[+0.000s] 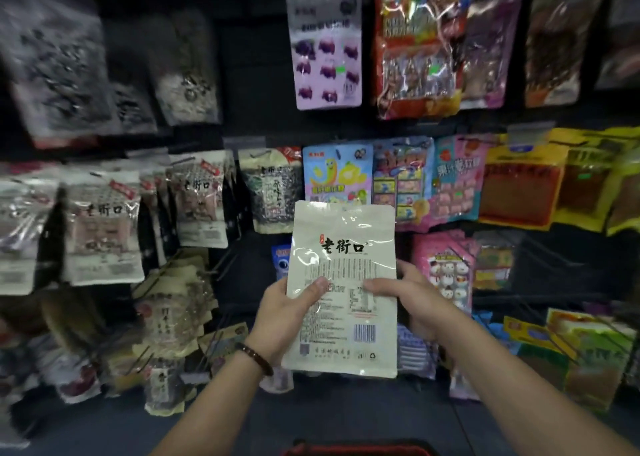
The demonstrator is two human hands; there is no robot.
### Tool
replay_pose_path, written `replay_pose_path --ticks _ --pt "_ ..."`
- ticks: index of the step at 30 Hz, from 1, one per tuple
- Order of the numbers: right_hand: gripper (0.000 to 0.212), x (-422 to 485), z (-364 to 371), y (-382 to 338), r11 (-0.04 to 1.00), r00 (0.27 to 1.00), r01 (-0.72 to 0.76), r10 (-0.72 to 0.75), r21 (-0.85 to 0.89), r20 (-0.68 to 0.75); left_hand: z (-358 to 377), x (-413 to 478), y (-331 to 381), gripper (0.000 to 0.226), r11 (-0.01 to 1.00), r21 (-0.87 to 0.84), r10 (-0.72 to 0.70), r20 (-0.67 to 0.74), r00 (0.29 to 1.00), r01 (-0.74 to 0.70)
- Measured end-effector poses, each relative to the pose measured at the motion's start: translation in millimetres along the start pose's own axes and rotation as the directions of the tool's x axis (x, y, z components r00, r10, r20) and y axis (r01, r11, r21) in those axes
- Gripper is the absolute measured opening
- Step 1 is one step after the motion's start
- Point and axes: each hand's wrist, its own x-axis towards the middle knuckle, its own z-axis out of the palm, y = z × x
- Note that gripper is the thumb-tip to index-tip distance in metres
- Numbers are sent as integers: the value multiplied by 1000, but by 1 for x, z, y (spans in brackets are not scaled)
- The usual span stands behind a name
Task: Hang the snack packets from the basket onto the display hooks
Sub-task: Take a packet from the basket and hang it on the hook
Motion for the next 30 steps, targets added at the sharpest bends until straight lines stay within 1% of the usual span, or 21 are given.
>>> replay_pose_path --ticks 2,4,5,6,7,8,9,10,12,14,15,17,19,21,22,24,25,27,28,29,30 --pt "40 6 10 -11 998 996 57 -57 -3 -68 0 5 10 50 959 239 183 -122 976 -150" --pt "33 13 25 -16 991 979 132 -135 -33 -153 -1 8 15 76 790 582 422 -285 861 -194" --pt "32 17 34 -17 981 963 174 -188 -85 -196 0 7 18 84 702 688 484 -269 833 -186" --pt "31 21 44 -16 965 940 214 -246 -154 -236 4 5 20 87 646 738 472 -188 861 -193" --pt "29 22 52 -17 941 911 248 -307 -231 -275 10 3 20 87 629 745 410 -75 909 -222" --pt "26 23 64 -19 912 881 286 -371 -294 -294 12 2 18 88 649 715 331 44 943 -261" --pt "22 22 75 -20 884 857 310 -419 -350 -300 14 2 15 90 717 625 293 133 947 -310" --pt "20 21 81 -22 861 843 328 -452 -389 -290 16 4 13 91 792 498 322 151 935 -353" --pt "28 18 93 -25 838 855 343 -466 -425 -228 10 9 15 75 862 354 369 53 928 -363" --pt "35 15 98 -31 808 876 351 -461 -472 -138 2 10 20 63 874 306 406 -32 913 -378" --pt "33 15 100 -35 790 882 352 -460 -503 -105 -2 9 22 59 884 272 410 -54 911 -381" --pt "17 14 102 -44 780 896 351 -440 -517 -56 -10 10 24 54 902 200 407 -92 909 -384" --pt "19 11 104 -53 740 908 357 -419 -570 23 -17 13 24 47 914 190 389 -155 908 -359" --pt "19 11 108 -61 663 901 385 -420 -642 107 -27 18 23 32 944 135 325 -221 920 -301" --pt "25 14 109 -63 640 899 394 -419 -659 131 -34 22 21 25 961 99 276 -238 931 -260" --pt "43 23 107 -68 693 901 370 -430 -618 58 -47 23 23 15 987 1 156 -228 961 -160" --pt "44 30 104 -70 733 898 349 -441 -583 -16 -52 22 26 15 992 -35 109 -223 969 -119" --pt "28 45 93 -78 749 873 323 -472 -579 -125 -64 21 29 9 994 -79 57 -223 973 -76" --pt "31 54 89 -80 757 885 285 -444 -588 -142 -68 22 32 16 993 -108 33 -217 976 -57" --pt "40 59 89 -83 794 923 238 -364 -560 -123 -72 23 35 24 989 -144 5 -194 981 -33" --pt "47 67 90 -81 862 965 177 -248 -474 -90 -77 27 33 25 985 -170 -5 -166 986 -23"
